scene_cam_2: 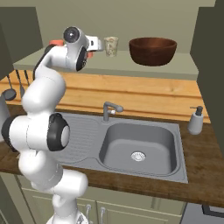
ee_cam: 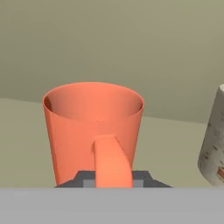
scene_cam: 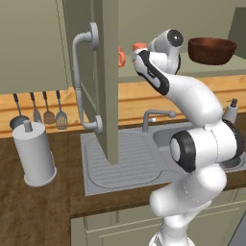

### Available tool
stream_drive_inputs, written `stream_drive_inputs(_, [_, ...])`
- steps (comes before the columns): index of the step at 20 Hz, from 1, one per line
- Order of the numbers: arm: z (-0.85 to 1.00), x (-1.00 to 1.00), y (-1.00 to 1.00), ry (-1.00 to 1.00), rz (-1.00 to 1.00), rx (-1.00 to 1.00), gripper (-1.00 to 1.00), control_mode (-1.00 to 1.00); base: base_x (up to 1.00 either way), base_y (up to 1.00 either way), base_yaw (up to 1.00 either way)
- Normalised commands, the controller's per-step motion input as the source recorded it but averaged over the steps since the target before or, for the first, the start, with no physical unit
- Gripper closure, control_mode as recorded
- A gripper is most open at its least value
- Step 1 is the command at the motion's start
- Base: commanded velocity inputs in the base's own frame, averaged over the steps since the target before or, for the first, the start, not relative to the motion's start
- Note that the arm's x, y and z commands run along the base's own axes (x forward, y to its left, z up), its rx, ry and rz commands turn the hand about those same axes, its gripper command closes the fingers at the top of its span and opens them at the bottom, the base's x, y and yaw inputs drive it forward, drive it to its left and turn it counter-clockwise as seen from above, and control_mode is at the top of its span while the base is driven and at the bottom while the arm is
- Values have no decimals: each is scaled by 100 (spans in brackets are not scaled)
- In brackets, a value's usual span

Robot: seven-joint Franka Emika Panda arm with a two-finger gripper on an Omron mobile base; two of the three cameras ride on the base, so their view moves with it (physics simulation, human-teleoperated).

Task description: Gather all objects into one cabinet and sort the glasses and bowls to opposite sides.

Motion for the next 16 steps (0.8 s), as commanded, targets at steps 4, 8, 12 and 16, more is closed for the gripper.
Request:
stream_drive_inputs(4, [-5,20,3,-4,0,0,-100,-100,0,0,0])
stream_drive_inputs(8, [0,-1,1,-12,0,0,-100,-100,0,0,0])
stream_drive_inputs(12, [0,-21,0,-11,0,0,-100,-100,0,0,0])
stream_drive_inputs(16, [-2,-13,0,-5,0,1,-100,-100,0,0,0])
